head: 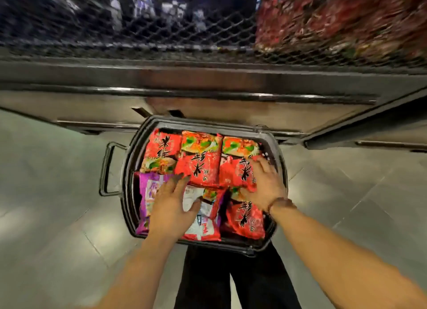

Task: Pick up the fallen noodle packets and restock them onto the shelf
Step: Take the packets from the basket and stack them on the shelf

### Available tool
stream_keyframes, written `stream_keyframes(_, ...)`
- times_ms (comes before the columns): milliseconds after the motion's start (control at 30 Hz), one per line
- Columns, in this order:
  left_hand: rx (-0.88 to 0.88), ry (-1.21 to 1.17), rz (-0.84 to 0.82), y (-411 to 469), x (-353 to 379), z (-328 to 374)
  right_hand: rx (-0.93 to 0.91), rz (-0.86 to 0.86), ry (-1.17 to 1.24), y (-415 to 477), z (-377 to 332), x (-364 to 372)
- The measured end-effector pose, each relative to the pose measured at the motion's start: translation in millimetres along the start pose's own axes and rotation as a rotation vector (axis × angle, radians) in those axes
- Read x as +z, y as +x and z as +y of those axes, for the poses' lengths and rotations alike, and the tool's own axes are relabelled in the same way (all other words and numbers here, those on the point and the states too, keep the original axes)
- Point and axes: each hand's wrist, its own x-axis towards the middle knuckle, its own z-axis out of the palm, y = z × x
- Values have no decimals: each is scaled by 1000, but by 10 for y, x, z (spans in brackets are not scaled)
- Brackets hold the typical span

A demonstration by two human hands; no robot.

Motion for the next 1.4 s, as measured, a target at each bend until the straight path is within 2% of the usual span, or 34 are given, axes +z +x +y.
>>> stream_keyframes(200,-21,-74,-27,191,533,-368,-74,74,-71,488,191,549)
stream_keyframes(300,26,-138,-15,236,680,-457,-92,115,-41,618,222,712)
stream_keyframes(433,73,-179,-10,232,791,-556,-53,195,83,650,175,785)
stream_keyframes(600,23,-313,-103,208,724,-530,-57,453,382,467,-20,536)
stream_keyframes(733,106,-492,-195,217,581,-335,-48,402,575,157,-502,276)
stream_keyframes(800,106,-626,-183,226,542,-248,62,358,720,63,-769,295)
stream_keyframes(867,54,-749,-101,246,499,-196,181,292,841,27,-997,326)
stream_keyframes(900,12,-816,-46,268,489,-204,177,223,889,17,-1090,333)
stream_keyframes(1000,-188,-1154,78,353,396,-308,34,-84,994,3,-1301,285)
stream_keyframes(1067,-265,-1260,137,436,302,-454,6,-212,976,53,-1351,277)
stream_keyframes(1133,-304,-1209,136,494,217,-585,21,-137,932,164,-1299,344)
stream_keyframes(1200,-363,-1202,124,505,165,-681,78,98,875,342,-1202,416)
stream_keyframes(1267,-437,-1259,111,490,138,-751,211,284,836,594,-1049,465)
stream_keyframes(1333,-550,-1293,116,462,153,-819,355,252,849,854,-938,489)
stream_keyframes(1400,-656,-1306,127,429,185,-883,461,92,929,1049,-896,515)
